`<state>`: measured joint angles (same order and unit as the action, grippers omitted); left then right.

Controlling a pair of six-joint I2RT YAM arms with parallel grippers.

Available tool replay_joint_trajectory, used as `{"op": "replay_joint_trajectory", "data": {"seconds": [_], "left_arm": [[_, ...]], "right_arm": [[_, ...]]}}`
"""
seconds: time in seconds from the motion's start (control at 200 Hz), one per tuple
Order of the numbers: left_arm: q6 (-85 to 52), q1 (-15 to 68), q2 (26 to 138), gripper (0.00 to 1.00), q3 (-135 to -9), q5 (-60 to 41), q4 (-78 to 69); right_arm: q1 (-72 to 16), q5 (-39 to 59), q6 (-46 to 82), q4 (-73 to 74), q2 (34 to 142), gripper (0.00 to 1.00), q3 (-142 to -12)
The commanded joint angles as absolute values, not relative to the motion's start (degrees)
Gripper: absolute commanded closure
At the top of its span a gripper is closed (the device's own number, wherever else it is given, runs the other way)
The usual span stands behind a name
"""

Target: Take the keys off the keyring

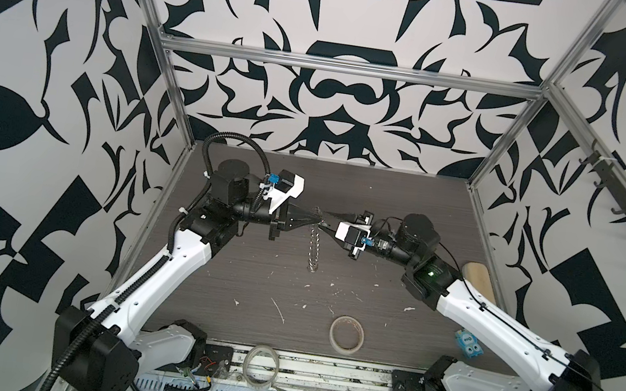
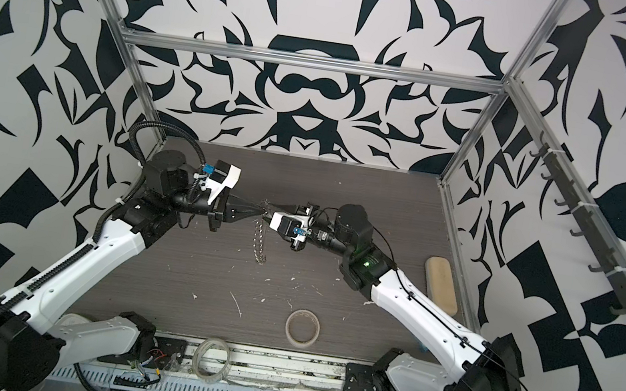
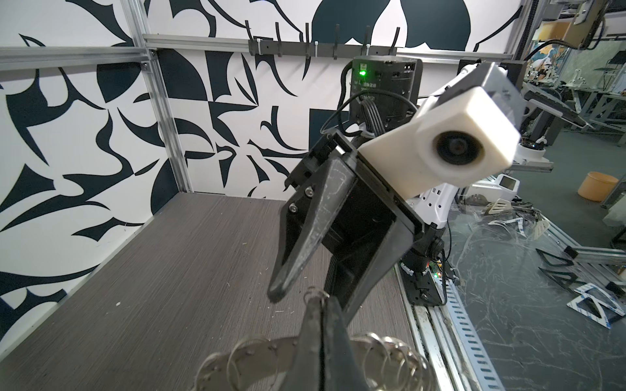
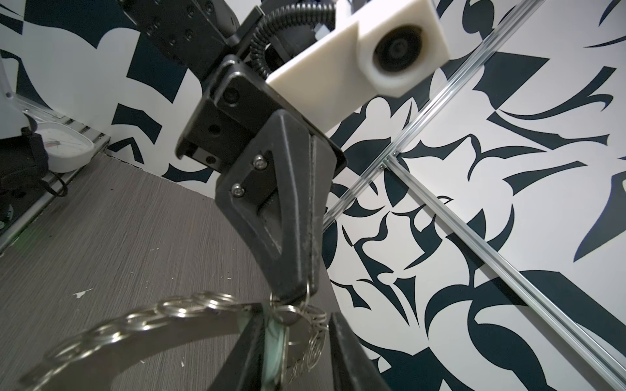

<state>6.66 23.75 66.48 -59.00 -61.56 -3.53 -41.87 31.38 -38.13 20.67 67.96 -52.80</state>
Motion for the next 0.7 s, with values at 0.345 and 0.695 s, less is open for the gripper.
{"op": "replay_joint_trajectory", "data": {"seconds": [0.345,0.695], "left_arm": [[5.19,23.82,66.36,1.0,-60.24,-62.31,-5.19],[8.57,23.86,64.85,1.0,-59.14,-62.71,-5.27]], "right_arm": [[-43.26,29.68,-39.64,21.71,67.58,0.7,-54.88],[-43.16,29.36,-35.15,16.52,67.88,0.84,-57.41]]}}
